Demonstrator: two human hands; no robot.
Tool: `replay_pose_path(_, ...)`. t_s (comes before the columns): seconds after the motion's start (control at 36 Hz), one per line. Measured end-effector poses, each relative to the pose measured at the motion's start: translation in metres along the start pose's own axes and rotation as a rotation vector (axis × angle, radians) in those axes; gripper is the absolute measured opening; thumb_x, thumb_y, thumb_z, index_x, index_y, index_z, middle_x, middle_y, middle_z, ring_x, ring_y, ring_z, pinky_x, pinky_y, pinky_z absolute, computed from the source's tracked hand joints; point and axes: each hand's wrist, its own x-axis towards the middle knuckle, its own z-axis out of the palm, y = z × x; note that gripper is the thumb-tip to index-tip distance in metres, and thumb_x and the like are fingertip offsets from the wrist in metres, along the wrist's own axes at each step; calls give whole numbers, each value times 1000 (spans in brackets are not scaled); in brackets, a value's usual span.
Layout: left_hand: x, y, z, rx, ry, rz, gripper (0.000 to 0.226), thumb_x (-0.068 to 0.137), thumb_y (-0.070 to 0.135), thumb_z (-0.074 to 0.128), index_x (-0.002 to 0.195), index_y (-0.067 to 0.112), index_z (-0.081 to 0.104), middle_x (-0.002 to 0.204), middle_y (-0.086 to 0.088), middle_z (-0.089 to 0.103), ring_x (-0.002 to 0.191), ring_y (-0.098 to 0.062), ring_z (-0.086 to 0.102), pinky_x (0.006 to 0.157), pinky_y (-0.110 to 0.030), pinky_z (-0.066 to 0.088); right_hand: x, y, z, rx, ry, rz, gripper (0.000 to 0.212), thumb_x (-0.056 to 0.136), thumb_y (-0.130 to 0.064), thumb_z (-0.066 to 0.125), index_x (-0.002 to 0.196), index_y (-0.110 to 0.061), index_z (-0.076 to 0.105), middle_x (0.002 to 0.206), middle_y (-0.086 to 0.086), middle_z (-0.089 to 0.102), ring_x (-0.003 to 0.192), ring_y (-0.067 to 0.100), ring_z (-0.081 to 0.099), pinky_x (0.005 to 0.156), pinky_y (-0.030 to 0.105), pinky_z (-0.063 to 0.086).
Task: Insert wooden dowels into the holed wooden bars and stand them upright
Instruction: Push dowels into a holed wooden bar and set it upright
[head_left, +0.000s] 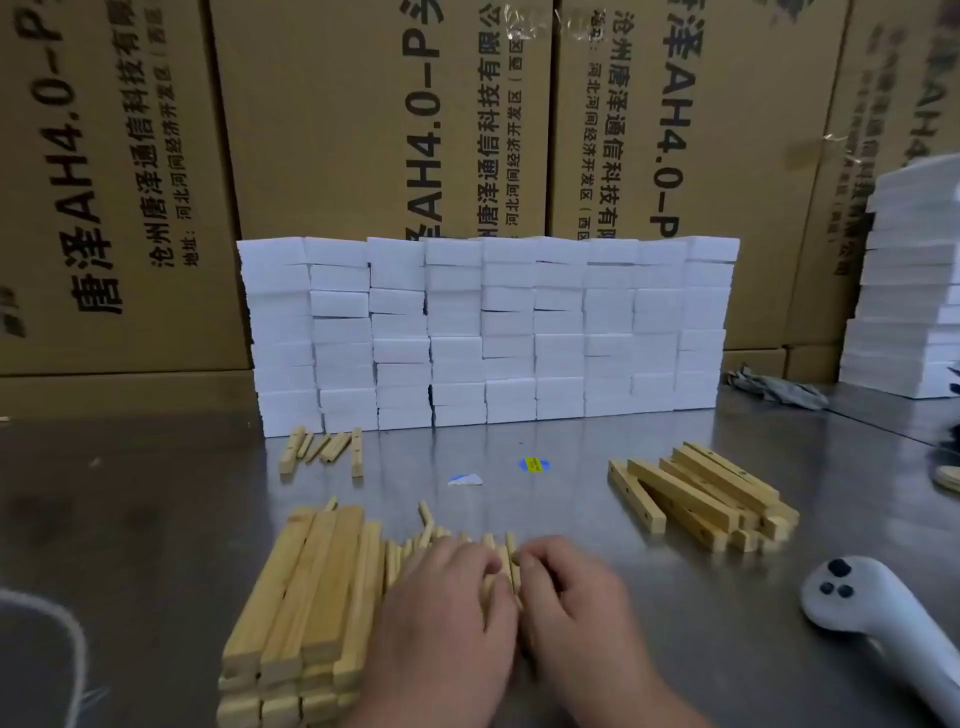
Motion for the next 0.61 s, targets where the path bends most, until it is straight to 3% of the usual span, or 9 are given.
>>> replay_pose_path(0.03,2,0,-4,42,-11,24,16,86,30,44,87,32,60,90,16,54,93,-9,49,81,-20,38,0,1,-1,-35,-17,-22,38,86,-24,54,77,-60,50,73,-32,58,72,-2,54,61,17,42)
replay_pose_path(0.11,0,5,-3,70,27,125,26,72,30,44,76,23,69,75,8,61,71,-15,59,65,-24,47,2,-3,-5,-110,-36,-49,31,83,-28,52,73,-56,51,82,-31,57,79,-5,51,62,8,38)
replay_pose_path(0.14,-2,9,-1,101,-18,162,30,72,32,40,78,23,68,77,9,60,72,-13,59,65,-21,45,2,-3,-5,-115,-40,-47,26,83,-28,52,68,-49,52,80,-22,59,78,-3,51,62,7,37)
replay_pose_path(0.19,-5,12,5,109,-89,150,37,81,36,31,100,27,62,97,13,54,93,-9,50,79,-17,38,1,-3,-5,-153,-43,-48,23,83,-26,51,67,-42,47,75,-16,56,76,-4,48,64,6,35)
replay_pose_path(0.25,-7,2,12,88,-20,169,33,90,34,28,112,31,53,101,16,42,103,-4,38,87,-14,28,1,-4,-6,-191,-35,-90,19,83,-25,51,72,-39,47,77,-16,53,76,-9,45,67,5,33)
replay_pose_path(0.44,-12,4,8,71,-24,175,21,92,25,37,106,29,51,91,18,31,98,-2,35,84,-11,23,-4,-8,-3,-165,-47,-83,17,85,-23,47,75,-37,51,84,-15,56,82,-4,47,70,5,33)
replay_pose_path(0.61,-11,4,7,58,-59,144,27,93,24,35,115,28,51,104,13,43,102,-5,37,85,-15,27,-5,-10,0,-138,-55,-32,22,84,-19,48,72,-37,51,85,-15,57,79,-3,48,67,5,33)
